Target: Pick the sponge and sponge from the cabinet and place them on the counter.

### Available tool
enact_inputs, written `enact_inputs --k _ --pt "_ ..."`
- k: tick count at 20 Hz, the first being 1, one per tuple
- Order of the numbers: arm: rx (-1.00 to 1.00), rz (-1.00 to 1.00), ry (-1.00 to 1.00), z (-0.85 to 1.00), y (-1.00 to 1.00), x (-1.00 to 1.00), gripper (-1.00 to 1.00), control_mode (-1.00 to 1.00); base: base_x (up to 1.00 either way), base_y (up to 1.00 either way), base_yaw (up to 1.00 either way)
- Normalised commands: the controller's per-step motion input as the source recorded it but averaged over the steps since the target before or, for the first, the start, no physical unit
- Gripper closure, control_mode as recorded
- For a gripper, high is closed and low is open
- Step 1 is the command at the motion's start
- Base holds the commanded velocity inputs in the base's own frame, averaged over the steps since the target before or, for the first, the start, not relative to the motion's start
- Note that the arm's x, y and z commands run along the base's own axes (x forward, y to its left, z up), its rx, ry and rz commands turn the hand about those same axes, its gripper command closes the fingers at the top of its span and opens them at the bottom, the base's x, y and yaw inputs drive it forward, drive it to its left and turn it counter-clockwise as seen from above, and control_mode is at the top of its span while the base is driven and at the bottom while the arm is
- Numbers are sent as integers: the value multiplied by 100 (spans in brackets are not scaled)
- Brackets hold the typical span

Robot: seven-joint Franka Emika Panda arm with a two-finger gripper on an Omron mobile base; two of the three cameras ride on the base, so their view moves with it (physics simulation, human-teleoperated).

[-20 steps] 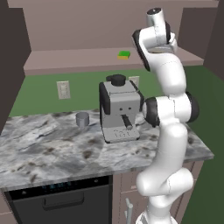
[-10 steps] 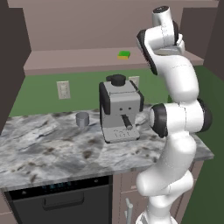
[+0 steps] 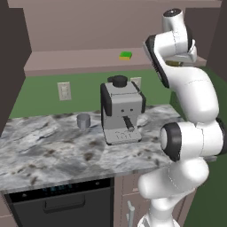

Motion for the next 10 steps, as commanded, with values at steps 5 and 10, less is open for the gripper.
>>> enact_inputs --k 5,10 --pt "0 0 -2 0 12 -70 100 -100 0 0 0" --pt "0 0 -1 0 13 -70 100 -100 0 0 0"
